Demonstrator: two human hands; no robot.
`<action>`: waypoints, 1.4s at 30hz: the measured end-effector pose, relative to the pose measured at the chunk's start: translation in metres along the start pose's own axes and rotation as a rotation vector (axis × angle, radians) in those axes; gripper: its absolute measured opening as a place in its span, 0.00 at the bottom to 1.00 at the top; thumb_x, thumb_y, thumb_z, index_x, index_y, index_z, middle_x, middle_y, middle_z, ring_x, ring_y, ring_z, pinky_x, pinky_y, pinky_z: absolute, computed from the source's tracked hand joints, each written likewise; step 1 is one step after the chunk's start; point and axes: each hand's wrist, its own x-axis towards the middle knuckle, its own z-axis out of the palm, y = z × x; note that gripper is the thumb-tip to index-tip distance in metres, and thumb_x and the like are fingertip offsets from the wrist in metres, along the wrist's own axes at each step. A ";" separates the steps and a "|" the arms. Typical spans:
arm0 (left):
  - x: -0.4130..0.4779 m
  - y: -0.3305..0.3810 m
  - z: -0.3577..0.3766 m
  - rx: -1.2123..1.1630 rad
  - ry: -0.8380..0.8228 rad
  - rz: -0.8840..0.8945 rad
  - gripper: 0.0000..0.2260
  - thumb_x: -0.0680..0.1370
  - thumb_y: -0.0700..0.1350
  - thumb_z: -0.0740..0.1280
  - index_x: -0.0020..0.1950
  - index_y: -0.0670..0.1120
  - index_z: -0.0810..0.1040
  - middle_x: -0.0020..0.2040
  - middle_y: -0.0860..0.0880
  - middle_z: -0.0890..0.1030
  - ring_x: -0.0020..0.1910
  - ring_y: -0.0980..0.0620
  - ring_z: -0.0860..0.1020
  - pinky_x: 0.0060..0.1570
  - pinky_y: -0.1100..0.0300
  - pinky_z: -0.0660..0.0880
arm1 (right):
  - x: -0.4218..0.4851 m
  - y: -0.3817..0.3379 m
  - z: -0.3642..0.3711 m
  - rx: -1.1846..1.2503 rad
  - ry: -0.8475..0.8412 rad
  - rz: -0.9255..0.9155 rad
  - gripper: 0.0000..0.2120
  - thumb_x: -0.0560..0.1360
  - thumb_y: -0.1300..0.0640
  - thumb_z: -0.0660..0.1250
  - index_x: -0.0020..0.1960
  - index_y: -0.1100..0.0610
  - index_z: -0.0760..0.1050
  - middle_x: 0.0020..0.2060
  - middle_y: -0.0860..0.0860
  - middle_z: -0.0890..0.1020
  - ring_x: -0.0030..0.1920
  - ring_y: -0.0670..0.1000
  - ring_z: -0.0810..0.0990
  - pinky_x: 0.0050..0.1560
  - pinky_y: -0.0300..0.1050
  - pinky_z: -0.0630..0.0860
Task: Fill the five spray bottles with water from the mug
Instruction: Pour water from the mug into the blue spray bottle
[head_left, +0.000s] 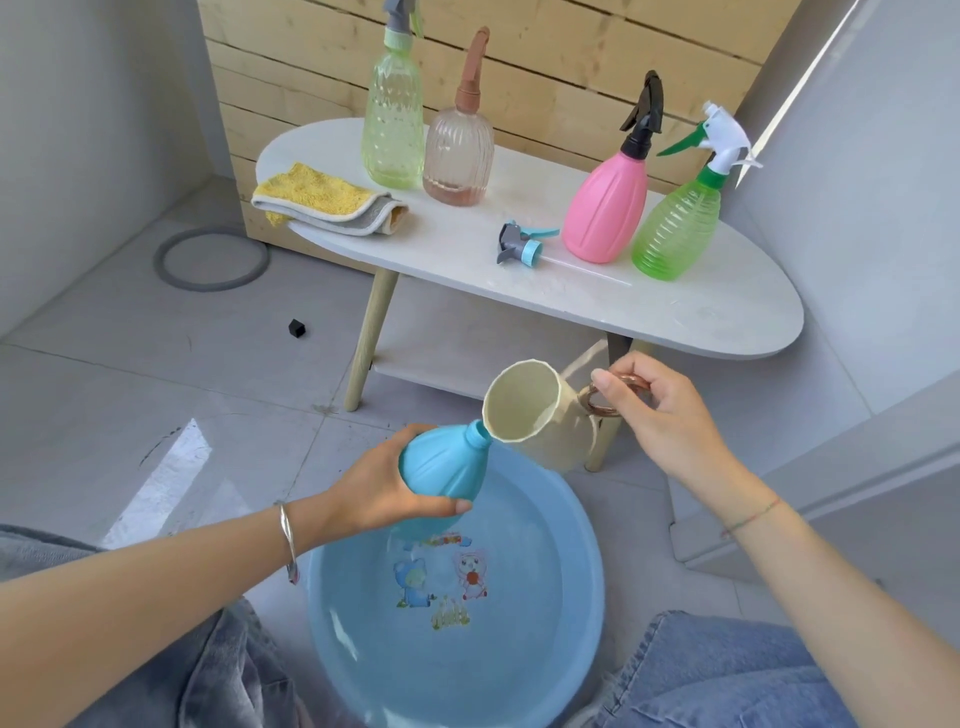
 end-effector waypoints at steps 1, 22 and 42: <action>0.000 -0.001 -0.001 0.003 0.011 -0.006 0.34 0.64 0.55 0.81 0.65 0.58 0.69 0.54 0.58 0.79 0.50 0.59 0.79 0.43 0.68 0.77 | 0.001 0.007 0.005 0.041 0.045 0.034 0.11 0.77 0.55 0.67 0.37 0.58 0.74 0.27 0.41 0.73 0.31 0.41 0.68 0.35 0.31 0.65; -0.001 -0.006 -0.006 -0.013 0.047 -0.004 0.34 0.64 0.55 0.81 0.66 0.56 0.70 0.55 0.59 0.78 0.53 0.62 0.78 0.44 0.73 0.74 | -0.075 0.190 0.134 -0.373 -0.175 0.544 0.21 0.78 0.52 0.65 0.31 0.55 0.59 0.28 0.49 0.65 0.30 0.49 0.62 0.30 0.40 0.58; 0.001 -0.006 -0.006 -0.045 0.046 -0.021 0.33 0.60 0.60 0.81 0.60 0.63 0.69 0.54 0.59 0.79 0.52 0.61 0.79 0.45 0.66 0.78 | -0.096 0.207 0.152 -0.234 -0.188 0.649 0.21 0.77 0.55 0.65 0.32 0.55 0.58 0.29 0.49 0.62 0.31 0.49 0.59 0.31 0.42 0.56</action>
